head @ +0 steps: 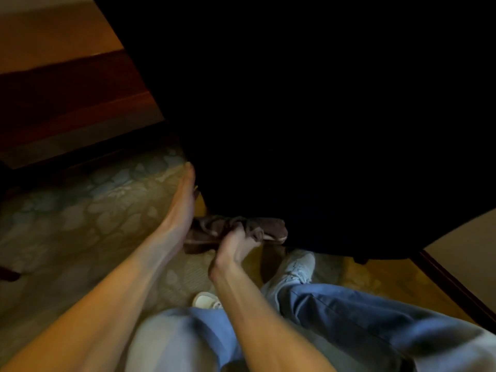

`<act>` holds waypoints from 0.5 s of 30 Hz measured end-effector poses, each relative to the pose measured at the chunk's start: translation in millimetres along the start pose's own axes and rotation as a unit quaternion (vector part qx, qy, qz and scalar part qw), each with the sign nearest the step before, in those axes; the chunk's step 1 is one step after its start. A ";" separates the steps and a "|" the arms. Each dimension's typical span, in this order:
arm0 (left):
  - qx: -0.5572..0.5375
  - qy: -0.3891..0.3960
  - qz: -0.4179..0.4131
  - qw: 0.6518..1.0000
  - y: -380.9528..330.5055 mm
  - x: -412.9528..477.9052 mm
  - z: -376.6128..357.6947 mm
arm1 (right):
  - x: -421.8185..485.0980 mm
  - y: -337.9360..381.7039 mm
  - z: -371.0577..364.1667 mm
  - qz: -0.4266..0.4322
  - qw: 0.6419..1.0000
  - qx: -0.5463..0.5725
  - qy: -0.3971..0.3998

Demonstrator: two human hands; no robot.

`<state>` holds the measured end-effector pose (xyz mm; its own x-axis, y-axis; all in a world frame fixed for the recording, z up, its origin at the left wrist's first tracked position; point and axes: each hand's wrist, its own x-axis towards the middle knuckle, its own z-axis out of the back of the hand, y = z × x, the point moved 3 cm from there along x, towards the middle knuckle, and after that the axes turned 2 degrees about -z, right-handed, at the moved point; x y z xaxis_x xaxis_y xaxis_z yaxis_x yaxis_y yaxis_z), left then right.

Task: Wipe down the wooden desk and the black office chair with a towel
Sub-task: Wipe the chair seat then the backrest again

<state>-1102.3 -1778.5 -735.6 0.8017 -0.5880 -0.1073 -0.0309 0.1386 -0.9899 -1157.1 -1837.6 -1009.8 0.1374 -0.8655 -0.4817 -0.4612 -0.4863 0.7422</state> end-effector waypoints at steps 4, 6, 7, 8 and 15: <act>-0.062 0.010 0.035 0.997 -5.3 -2.5 1.7 | -140.5 229.7 5.0 0.218 0.969 -0.112 0.039; -0.068 0.021 0.031 0.997 -1.4 -8.6 2.3 | -156.2 281.2 11.0 0.379 0.903 -0.193 0.055; -0.078 0.024 0.030 0.996 0.9 -9.3 1.9 | -153.4 301.7 11.5 0.462 0.856 -0.214 0.085; -0.091 0.023 0.038 0.995 2.7 -13.7 2.9 | -160.7 324.6 6.1 0.555 0.792 -0.238 0.090; -0.089 0.017 0.009 0.996 -0.2 -8.6 3.0 | -146.6 335.6 -56.8 0.792 0.433 -0.430 -0.013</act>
<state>-1107.3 -1771.1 -734.2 0.7801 -0.6130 -0.1253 -0.1523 0.0081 -0.9883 -1282.3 -1880.8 -663.7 0.2303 -0.1992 0.9525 0.5392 0.8409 0.0455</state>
